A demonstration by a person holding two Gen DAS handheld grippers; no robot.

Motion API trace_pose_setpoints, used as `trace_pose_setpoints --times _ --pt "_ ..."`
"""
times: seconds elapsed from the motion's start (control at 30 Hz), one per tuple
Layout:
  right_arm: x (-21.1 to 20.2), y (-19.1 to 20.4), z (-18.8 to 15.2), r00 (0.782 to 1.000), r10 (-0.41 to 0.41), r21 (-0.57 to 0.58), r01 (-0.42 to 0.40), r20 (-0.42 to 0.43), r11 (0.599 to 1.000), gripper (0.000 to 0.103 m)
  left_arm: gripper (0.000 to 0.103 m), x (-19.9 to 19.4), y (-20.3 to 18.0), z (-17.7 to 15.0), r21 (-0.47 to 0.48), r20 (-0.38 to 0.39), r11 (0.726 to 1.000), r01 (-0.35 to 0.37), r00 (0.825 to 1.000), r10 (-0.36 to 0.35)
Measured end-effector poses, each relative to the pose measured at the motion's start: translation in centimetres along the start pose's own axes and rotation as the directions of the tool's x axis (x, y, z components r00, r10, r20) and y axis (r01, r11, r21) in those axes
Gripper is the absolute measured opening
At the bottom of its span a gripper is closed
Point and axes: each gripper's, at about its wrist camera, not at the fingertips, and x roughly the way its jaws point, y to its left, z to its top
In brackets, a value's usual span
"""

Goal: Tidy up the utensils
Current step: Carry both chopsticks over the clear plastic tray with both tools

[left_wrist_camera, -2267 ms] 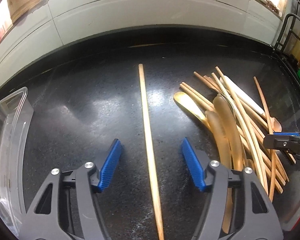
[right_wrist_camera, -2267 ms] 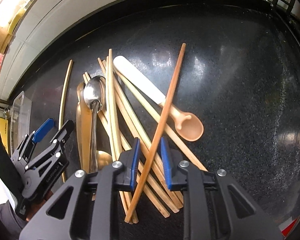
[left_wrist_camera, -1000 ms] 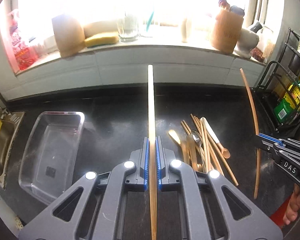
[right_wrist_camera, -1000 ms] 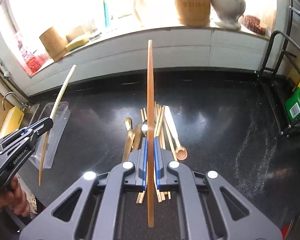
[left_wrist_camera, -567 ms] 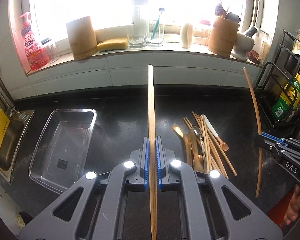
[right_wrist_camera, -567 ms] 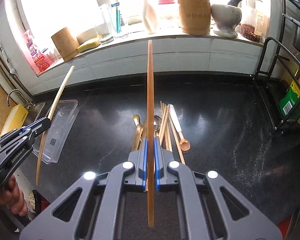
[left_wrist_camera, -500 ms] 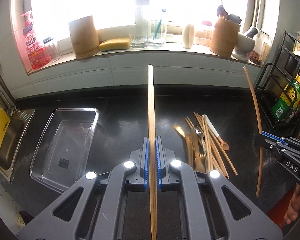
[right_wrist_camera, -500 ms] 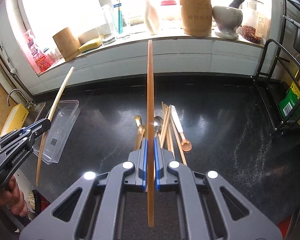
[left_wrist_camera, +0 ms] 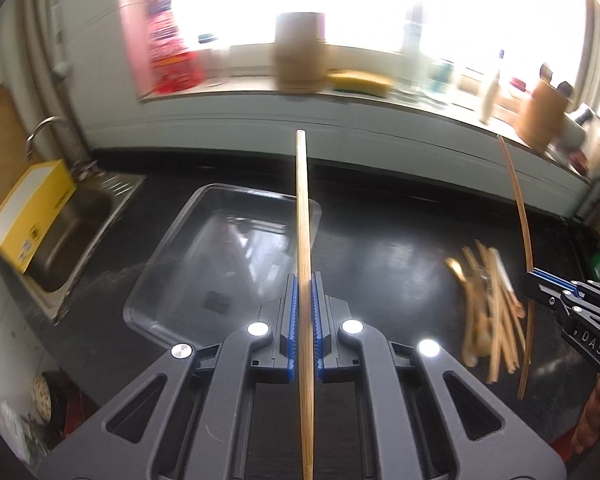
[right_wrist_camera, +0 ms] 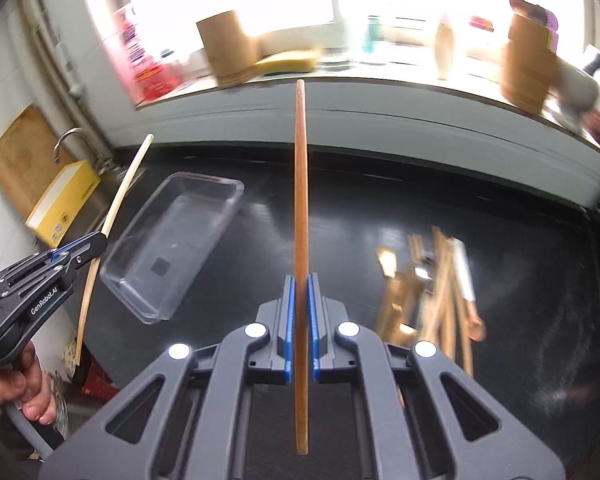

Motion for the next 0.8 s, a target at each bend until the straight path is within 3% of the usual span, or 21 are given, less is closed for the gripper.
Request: trace_pose_setpoints --times 0.23,0.53,0.8 --pt "3.5 5.9 2.5 0.997 0.073 -0.098 -0.075 -0.029 0.992 0.007 0.006 0.9 5.6 0.5 -0.08 -0.018 0.994 -0.072 0.997 0.071" --pt "7.5 11.2 4.7 0.984 0.15 -0.132 -0.162 -0.095 0.978 0.007 0.006 4.1 9.5 0.6 -0.119 -0.083 0.988 -0.094 0.993 0.085" --pt "14.0 14.1 6.3 0.931 0.278 -0.013 -0.289 -0.235 0.957 0.007 0.006 9.7 12.4 0.5 -0.199 -0.161 0.98 -0.03 0.987 -0.003"
